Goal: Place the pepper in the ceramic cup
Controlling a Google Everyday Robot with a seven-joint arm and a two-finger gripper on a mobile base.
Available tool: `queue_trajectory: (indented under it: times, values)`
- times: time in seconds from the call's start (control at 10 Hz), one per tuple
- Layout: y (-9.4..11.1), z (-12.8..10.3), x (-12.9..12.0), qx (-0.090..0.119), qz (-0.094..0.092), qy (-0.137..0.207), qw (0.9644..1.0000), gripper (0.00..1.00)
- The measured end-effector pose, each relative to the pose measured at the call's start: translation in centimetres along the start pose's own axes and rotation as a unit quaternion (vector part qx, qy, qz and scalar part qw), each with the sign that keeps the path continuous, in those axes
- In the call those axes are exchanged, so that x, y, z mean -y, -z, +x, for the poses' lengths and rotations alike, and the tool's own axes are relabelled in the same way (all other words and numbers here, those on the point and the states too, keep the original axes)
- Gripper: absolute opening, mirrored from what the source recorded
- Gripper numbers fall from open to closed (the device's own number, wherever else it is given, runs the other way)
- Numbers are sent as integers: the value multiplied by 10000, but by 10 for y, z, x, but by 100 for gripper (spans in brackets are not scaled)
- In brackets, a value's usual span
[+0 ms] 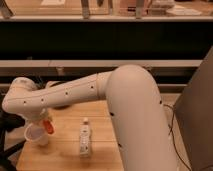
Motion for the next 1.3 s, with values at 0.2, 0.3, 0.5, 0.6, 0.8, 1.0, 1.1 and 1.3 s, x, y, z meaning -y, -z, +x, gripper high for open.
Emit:
queue_trajectory:
  times: [0.2, 0.3, 0.5, 0.6, 0.8, 1.0, 1.1, 1.3]
  values:
    - [-2, 3, 3, -26, -1, -19, 10000, 1]
    - [-3, 6, 3, -43, -4, -47, 10000, 1]
    - [-3, 9, 4, -62, 11, -76, 10000, 9]
    - [-3, 10, -1, -82, 3, -95, 9999, 20]
    - [-3, 13, -3, -141, -2, -101, 9998, 38]
    - [-5, 18, 3, -178, 8, -132, 9998, 55]
    - [-5, 20, 2, -189, 9, -158, 9997, 55]
    - [-6, 25, 1, -220, 21, -175, 9996, 37]
